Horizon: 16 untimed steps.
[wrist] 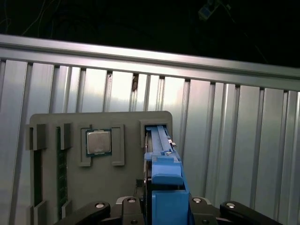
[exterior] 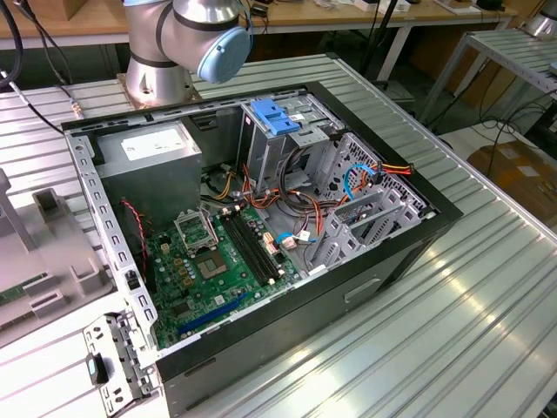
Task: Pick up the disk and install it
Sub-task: 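Pick up the disk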
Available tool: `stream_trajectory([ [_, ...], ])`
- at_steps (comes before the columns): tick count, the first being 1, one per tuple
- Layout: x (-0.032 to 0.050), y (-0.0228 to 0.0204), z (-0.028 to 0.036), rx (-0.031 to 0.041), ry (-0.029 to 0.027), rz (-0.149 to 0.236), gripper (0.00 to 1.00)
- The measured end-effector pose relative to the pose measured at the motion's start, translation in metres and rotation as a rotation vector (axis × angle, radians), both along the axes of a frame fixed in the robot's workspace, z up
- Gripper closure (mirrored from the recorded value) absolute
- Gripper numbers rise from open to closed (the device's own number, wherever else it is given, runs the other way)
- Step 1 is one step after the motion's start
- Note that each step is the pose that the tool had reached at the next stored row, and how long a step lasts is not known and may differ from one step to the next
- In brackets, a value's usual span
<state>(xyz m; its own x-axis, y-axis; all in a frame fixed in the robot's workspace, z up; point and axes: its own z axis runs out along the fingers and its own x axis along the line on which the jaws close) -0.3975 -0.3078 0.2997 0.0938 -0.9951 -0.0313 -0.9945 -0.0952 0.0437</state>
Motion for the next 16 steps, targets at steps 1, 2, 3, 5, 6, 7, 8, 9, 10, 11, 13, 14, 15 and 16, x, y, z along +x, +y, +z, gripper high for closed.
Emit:
stream_trajectory([
  [1, 0.0, 0.0, 0.0014, 0.0001, -0.0001, 0.0, 0.64],
  [2, 0.0, 0.0, 0.0022, 0.0001, 0.0, 0.0, 0.64],
  [3, 0.0, 0.0, 0.0029, 0.0002, 0.0, 0.0, 0.64],
  [5, 0.0, 0.0, 0.005, 0.0003, -0.0001, 0.0, 0.64],
  [6, 0.0, 0.0, 0.0064, 0.0003, 0.0, 0.0, 0.64],
  [7, 0.0, 0.0, 0.0075, 0.0002, 0.0, 0.0, 0.64],
  [8, 0.0, 0.0, 0.0089, 0.0003, 0.0, 0.0, 0.64],
  [9, 0.0, 0.0, 0.01, 0.0002, 0.0, 0.0, 0.64],
  [10, 0.0, 0.0, 0.0112, 0.0002, 0.0001, 0.0, 0.64],
  [11, 0.0, 0.0, 0.0119, 0.0003, 0.0001, 0.0, 0.64],
  [13, 0.0, 0.0, 0.0138, 0.0002, 0.0, 0.0, 0.64],
  [14, 0.0, 0.0, 0.0145, 0.0003, 0.0, 0.0, 0.64],
  [15, 0.0, 0.0, 0.0159, 0.0003, 0.0, 0.0, 0.64],
  [16, 0.0, 0.0, 0.0167, 0.0003, 0.0, 0.0, 0.64],
])
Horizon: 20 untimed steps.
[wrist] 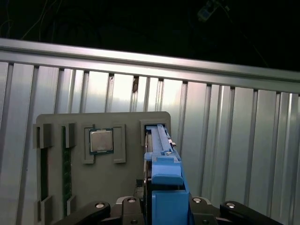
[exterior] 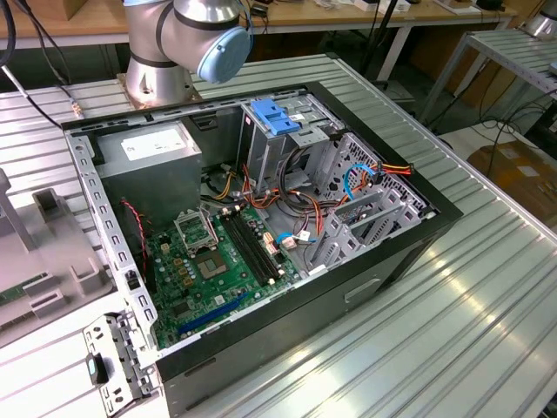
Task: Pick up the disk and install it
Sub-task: 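Pick up the disk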
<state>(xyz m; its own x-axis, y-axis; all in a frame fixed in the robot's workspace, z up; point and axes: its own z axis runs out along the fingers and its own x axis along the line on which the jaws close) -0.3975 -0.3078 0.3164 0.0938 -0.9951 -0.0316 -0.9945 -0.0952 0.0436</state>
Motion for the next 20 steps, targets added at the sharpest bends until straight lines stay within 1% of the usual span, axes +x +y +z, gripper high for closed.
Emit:
stream_trajectory([
  [13, 0.0, 0.0, 0.011, 0.0, 0.0001, 0.0, 0.64],
  [20, 0.0, 0.0, 0.0182, 0.0, 0.0, 0.0, 0.64],
])
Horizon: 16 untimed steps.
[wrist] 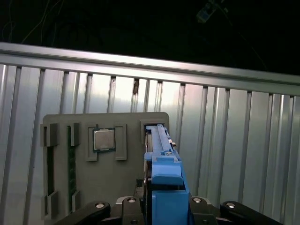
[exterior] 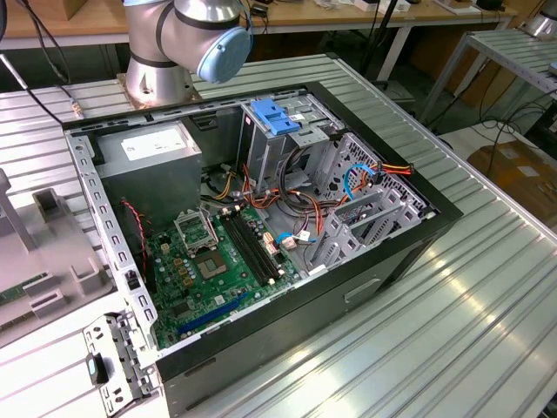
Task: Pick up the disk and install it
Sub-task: 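Pick up the disk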
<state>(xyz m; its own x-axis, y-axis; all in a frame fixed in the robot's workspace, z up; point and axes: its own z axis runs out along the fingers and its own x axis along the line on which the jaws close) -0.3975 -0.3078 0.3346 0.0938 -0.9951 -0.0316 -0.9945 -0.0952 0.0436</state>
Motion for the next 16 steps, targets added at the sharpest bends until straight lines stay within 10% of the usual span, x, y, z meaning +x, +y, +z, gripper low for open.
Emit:
stream_trajectory([
  [16, 0.0, 0.0, 0.0155, 0.0001, -0.0002, 0.0, 0.64],
])
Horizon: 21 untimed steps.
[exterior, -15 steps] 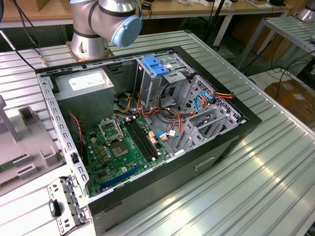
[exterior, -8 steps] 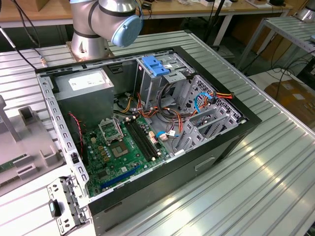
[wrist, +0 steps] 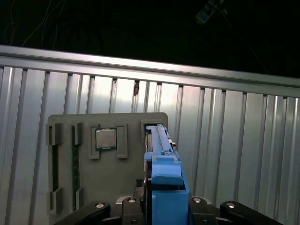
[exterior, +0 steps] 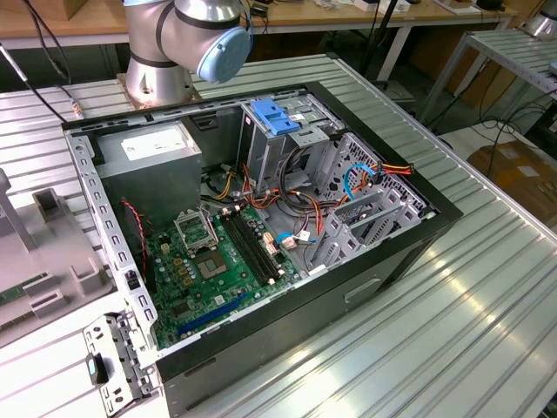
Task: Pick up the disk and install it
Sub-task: 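Pick up the disk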
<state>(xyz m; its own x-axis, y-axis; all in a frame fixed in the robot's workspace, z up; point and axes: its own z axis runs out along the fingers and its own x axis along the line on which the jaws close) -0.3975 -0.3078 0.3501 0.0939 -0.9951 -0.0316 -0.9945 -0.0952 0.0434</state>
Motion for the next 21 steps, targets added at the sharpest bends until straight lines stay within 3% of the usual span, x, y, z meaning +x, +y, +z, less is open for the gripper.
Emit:
stream_trajectory([
  [12, 0.0, 0.0017, 0.0055, -0.0001, 0.0003, 0.0, 0.64],
  [21, 0.0, 0.0018, 0.0163, -0.0001, 0.0001, 0.0, 0.64],
])
